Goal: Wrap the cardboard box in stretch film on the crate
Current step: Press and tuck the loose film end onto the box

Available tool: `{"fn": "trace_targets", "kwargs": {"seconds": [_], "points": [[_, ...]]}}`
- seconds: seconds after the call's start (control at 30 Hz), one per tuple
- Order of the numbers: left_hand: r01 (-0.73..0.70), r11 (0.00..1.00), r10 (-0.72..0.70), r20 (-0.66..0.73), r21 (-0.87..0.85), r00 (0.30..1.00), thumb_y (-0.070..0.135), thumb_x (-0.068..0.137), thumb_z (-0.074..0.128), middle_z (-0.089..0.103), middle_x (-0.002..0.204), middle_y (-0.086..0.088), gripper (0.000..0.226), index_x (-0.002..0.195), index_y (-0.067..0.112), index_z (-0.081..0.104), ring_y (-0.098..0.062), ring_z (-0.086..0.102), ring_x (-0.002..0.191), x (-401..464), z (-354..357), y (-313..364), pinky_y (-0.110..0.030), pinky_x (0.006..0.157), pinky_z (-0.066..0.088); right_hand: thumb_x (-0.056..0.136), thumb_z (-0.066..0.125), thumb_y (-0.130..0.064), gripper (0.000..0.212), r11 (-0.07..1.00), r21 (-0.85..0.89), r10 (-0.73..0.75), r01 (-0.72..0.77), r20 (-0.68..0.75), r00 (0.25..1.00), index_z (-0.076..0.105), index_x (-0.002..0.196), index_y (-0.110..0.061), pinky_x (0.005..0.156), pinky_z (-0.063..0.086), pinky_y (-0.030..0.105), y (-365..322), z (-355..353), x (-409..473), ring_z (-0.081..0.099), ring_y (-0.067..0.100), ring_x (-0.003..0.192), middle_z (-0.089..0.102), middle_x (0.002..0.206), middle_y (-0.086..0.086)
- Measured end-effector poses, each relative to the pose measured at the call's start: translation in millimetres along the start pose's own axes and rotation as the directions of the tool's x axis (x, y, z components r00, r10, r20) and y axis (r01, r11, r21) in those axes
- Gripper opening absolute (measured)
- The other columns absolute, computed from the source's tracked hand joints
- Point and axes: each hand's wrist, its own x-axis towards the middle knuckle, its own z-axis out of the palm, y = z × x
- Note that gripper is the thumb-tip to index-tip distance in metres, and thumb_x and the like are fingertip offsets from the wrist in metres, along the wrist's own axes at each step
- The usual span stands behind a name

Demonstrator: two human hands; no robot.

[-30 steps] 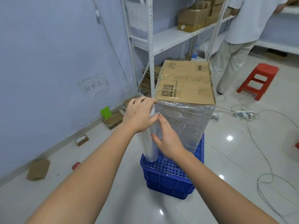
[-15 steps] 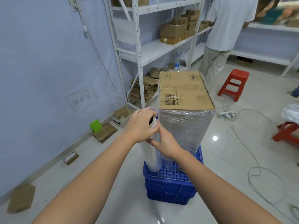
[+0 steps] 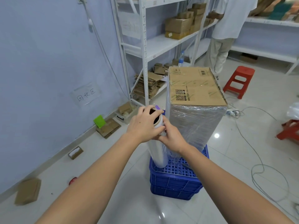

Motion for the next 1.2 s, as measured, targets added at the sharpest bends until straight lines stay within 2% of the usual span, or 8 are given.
{"fn": "trace_targets", "kwargs": {"seconds": [0.1,0.2,0.37,0.5,0.7,0.87,0.97,1.2], "points": [[0.042,0.999,-0.042,-0.036,0.0,0.998,0.064,0.088,0.06,0.042,0.15,0.008,0.06,0.145,0.046,0.048,-0.021,0.032,0.138,-14.7,-7.4,-5.7,-0.045,0.092,0.052,0.078,0.077,-0.044,0.089,0.998,-0.012,-0.066,0.066,0.031,0.997,0.023,0.149,-0.042,0.093,0.051,0.043,-9.1,4.0,-1.2,0.061,0.005,0.109,0.063,0.122,-0.017],[0.105,0.994,-0.104,-0.074,0.005,0.992,0.063,0.087,0.062,0.043,0.149,0.009,0.062,0.145,0.047,0.049,-0.02,0.034,0.138,-27.5,-22.8,-10.2,-0.045,0.094,0.051,0.077,0.077,-0.042,0.095,0.993,-0.014,-0.114,0.115,0.058,0.992,0.017,0.151,-0.045,0.088,0.051,0.036,-23.6,11.2,0.8,0.061,-0.002,0.097,0.064,0.115,-0.021],[0.182,0.982,-0.174,-0.137,0.051,0.975,0.063,0.086,0.064,0.046,0.148,0.007,0.061,0.143,0.046,0.053,-0.022,0.038,0.136,-50.2,-46.2,-18.1,-0.049,0.094,0.05,0.077,0.079,-0.04,0.097,0.984,0.06,-0.171,0.165,0.112,0.979,0.018,0.152,-0.041,0.094,0.051,0.042,-43.4,30.7,4.2,0.061,0.006,0.109,0.064,0.121,-0.016],[0.233,0.97,-0.22,-0.151,0.074,0.964,0.062,0.085,0.063,0.046,0.146,0.007,0.057,0.139,0.046,0.055,-0.022,0.038,0.134,-68.3,-51.3,-22.8,-0.049,0.093,0.05,0.08,0.077,-0.038,0.091,0.974,0.086,-0.221,0.211,0.149,0.964,0.022,0.152,-0.033,0.094,0.051,0.037,-48.2,48.7,4.0,0.06,0.003,0.111,0.063,0.125,-0.015],[0.294,0.95,-0.28,-0.128,0.107,0.951,0.062,0.084,0.064,0.047,0.146,0.006,0.058,0.139,0.044,0.057,-0.025,0.038,0.134,-89.7,-35.1,-37.6,-0.049,0.093,0.051,0.077,0.079,-0.038,0.086,0.975,0.154,-0.187,0.161,0.172,0.967,0.031,0.149,-0.034,0.091,0.053,0.034,-41.3,79.3,-1.4,0.06,0.003,0.109,0.062,0.123,-0.017],[0.285,0.955,-0.277,-0.097,0.084,0.956,0.061,0.084,0.066,0.047,0.148,0.005,0.057,0.138,0.044,0.058,-0.024,0.037,0.136,-90.2,-27.3,-46.6,-0.049,0.095,0.049,0.077,0.077,-0.036,0.087,0.979,0.162,-0.146,0.121,0.152,0.978,0.029,0.15,-0.038,0.089,0.055,0.035,-31.8,92.2,-0.6,0.061,0.004,0.107,0.062,0.121,-0.018],[0.253,0.966,-0.247,-0.084,0.059,0.965,0.062,0.083,0.065,0.049,0.145,0.005,0.058,0.137,0.043,0.058,-0.025,0.039,0.133,-82.4,-30.2,-52.4,-0.05,0.094,0.05,0.078,0.077,-0.035,0.087,0.985,0.135,-0.122,0.107,0.108,0.987,0.029,0.149,-0.04,0.082,0.056,0.036,-31.9,92.6,4.4,0.064,0.007,0.095,0.066,0.111,-0.017],[0.174,0.984,-0.168,-0.12,0.038,0.978,0.063,0.083,0.064,0.05,0.144,0.008,0.057,0.138,0.046,0.058,-0.022,0.04,0.133,-45.0,-49.3,-56.6,-0.048,0.096,0.048,0.075,0.073,-0.05,0.083,0.989,0.054,-0.143,0.141,0.045,0.989,0.032,0.146,-0.04,0.081,0.055,0.044,-48.7,66.2,27.6,0.066,0.012,0.089,0.068,0.105,-0.015]]}}
